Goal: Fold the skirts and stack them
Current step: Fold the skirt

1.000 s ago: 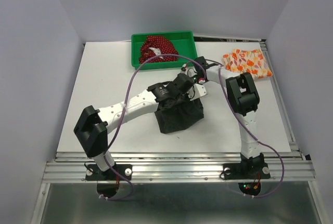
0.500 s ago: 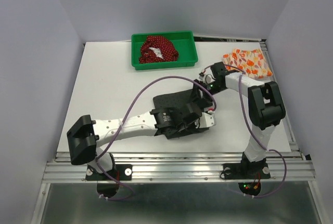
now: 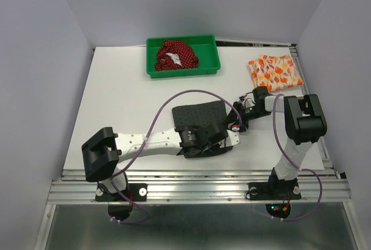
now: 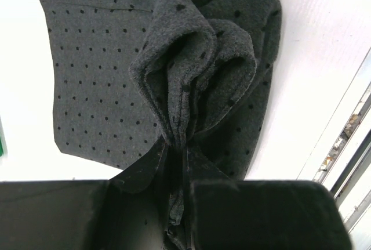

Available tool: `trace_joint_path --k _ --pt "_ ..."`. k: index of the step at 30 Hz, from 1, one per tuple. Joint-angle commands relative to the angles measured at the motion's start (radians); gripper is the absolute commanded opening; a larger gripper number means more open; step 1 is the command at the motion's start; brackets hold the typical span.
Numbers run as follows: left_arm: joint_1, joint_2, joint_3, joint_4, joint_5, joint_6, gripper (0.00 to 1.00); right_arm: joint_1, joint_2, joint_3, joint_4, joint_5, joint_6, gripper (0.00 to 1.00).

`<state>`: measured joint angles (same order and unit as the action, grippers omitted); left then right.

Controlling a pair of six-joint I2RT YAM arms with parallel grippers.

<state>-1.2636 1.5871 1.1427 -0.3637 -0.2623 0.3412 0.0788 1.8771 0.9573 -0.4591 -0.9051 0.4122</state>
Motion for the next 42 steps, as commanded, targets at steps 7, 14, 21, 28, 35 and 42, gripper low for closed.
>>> trace_joint_path --k 7,14,21,28,35,42 --pt "0.003 -0.101 0.083 -0.06 0.061 0.013 0.0 0.006 0.011 0.015 -0.024 0.207 -0.161 0.28" --pt "0.006 -0.147 0.133 -0.13 0.132 0.018 0.0 0.015 -0.108 0.133 -0.176 0.317 -0.304 0.07" --pt "0.009 -0.139 0.23 -0.205 0.182 0.067 0.0 0.015 -0.092 0.359 -0.189 0.148 -0.259 0.09" --pt "0.075 -0.087 0.337 -0.242 0.198 0.073 0.0 0.2 0.025 0.376 -0.057 0.028 -0.174 0.11" --pt "0.226 -0.033 0.371 -0.218 0.225 0.127 0.0 0.277 0.138 0.186 -0.035 -0.041 -0.245 0.1" --pt "0.319 0.05 0.39 -0.132 0.224 0.219 0.0 0.277 0.221 0.179 -0.073 -0.063 -0.306 0.1"
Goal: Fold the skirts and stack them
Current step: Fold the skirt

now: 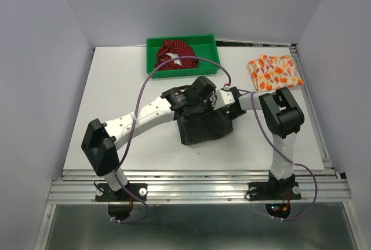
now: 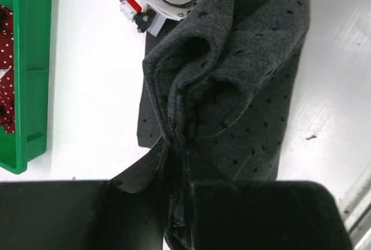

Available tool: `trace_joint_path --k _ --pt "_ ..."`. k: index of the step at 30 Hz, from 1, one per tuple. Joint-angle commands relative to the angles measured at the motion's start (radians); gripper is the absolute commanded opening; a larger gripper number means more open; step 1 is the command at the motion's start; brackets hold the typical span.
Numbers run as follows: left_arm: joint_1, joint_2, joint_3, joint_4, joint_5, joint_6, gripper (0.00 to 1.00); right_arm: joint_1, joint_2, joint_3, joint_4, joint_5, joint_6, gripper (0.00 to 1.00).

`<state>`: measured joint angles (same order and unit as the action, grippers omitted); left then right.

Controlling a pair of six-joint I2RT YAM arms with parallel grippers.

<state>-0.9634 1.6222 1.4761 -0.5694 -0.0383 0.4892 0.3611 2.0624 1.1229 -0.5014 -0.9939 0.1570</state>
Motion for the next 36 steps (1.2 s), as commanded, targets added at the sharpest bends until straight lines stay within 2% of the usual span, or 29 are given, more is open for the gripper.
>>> trace_joint_path --k 1,5,11,19,22,25,28,36 --pt "0.031 0.025 0.055 0.081 0.005 0.077 0.0 -0.005 0.039 0.024 -0.04 0.024 -0.06 0.1" --pt "0.04 0.05 0.049 0.115 0.021 0.097 0.0 -0.005 0.028 0.095 -0.11 0.035 -0.109 0.15" --pt "0.04 0.004 0.015 0.128 0.084 0.12 0.0 -0.005 -0.016 0.305 -0.192 0.139 -0.096 0.43" --pt "0.035 -0.045 0.023 0.072 0.152 0.132 0.0 -0.047 0.04 0.589 -0.196 0.207 -0.059 0.48" --pt "0.035 -0.03 0.033 0.063 0.15 0.129 0.0 -0.047 0.135 0.722 -0.178 0.209 -0.051 0.6" --pt "0.037 0.001 0.047 0.066 0.132 0.146 0.0 -0.047 0.231 0.787 -0.134 0.19 -0.031 0.61" --pt "0.051 0.031 0.059 0.063 0.132 0.163 0.0 -0.047 0.315 0.798 -0.131 0.164 -0.045 0.57" --pt "0.11 0.076 0.02 0.179 0.13 0.244 0.0 -0.024 0.352 0.623 -0.103 0.089 -0.096 0.42"
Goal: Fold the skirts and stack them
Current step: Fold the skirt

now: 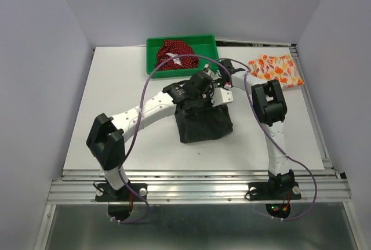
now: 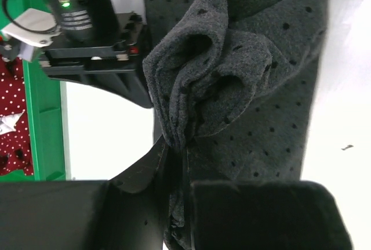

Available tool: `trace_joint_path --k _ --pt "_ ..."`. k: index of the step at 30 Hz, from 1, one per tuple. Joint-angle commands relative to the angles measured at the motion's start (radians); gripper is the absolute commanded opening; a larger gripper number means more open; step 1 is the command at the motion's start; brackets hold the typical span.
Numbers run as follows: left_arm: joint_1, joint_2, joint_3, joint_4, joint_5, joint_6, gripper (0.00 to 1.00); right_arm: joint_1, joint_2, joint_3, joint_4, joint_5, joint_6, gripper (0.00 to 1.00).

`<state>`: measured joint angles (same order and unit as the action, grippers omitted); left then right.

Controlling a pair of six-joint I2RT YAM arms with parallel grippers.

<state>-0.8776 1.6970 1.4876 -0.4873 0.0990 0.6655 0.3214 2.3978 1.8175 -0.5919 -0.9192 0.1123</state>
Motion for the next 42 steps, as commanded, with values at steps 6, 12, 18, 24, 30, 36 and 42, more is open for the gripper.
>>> trace_joint_path --k 6,12,18,24,30,36,42 --pt "0.049 0.045 -0.078 0.248 -0.041 0.105 0.0 0.016 0.0 -0.127 -0.013 -0.004 -0.068 0.38" --pt "0.055 0.095 -0.119 0.303 -0.035 0.106 0.05 0.016 0.001 -0.115 -0.014 0.005 -0.053 0.39" --pt "0.058 0.127 -0.204 0.384 -0.067 0.108 0.31 0.016 -0.002 -0.08 -0.016 0.028 -0.025 0.5" --pt "0.058 0.072 -0.176 0.392 -0.126 0.056 0.55 0.016 -0.025 -0.017 -0.016 0.092 -0.002 0.73" --pt "0.068 -0.095 -0.032 0.265 -0.069 -0.108 0.78 -0.031 -0.034 0.167 -0.022 0.221 0.059 0.91" --pt "0.146 -0.194 -0.016 0.142 0.071 -0.343 0.77 -0.094 -0.124 0.269 -0.022 0.269 0.084 1.0" --pt "0.337 -0.197 -0.191 0.242 0.505 -0.657 0.52 -0.108 -0.443 -0.071 0.091 0.134 0.14 0.73"
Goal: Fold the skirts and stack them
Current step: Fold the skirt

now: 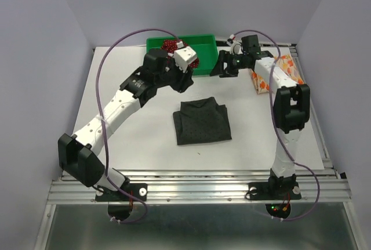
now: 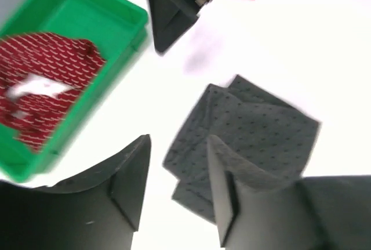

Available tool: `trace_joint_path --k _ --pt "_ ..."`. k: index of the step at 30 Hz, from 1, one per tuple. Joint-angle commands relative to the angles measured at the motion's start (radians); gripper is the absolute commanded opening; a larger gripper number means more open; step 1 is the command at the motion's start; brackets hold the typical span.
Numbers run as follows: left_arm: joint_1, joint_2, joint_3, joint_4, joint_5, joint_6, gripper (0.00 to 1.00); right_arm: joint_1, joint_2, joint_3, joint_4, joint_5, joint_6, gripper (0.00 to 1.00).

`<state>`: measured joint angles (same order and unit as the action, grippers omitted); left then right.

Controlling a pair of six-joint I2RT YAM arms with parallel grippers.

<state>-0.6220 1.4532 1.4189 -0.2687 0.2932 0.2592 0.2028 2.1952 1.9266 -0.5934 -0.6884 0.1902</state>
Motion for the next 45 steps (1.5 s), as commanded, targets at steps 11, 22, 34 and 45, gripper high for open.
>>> trace_joint_path --k 11,22,34,45 --pt "0.223 0.263 -0.4 0.628 0.565 -0.742 0.52 0.073 -0.407 -0.797 0.549 -0.393 0.385 0.57" --pt "0.321 0.506 -0.376 0.668 0.498 -0.77 0.52 0.023 -0.154 -0.736 0.583 -0.183 0.357 0.57" --pt "0.308 0.183 -0.317 0.375 0.462 -0.456 0.65 0.023 -0.553 -0.702 0.361 -0.061 0.276 0.83" --pt "0.191 0.007 -0.482 0.27 0.351 -0.333 0.63 0.014 -0.698 -0.994 0.279 0.269 0.166 1.0"
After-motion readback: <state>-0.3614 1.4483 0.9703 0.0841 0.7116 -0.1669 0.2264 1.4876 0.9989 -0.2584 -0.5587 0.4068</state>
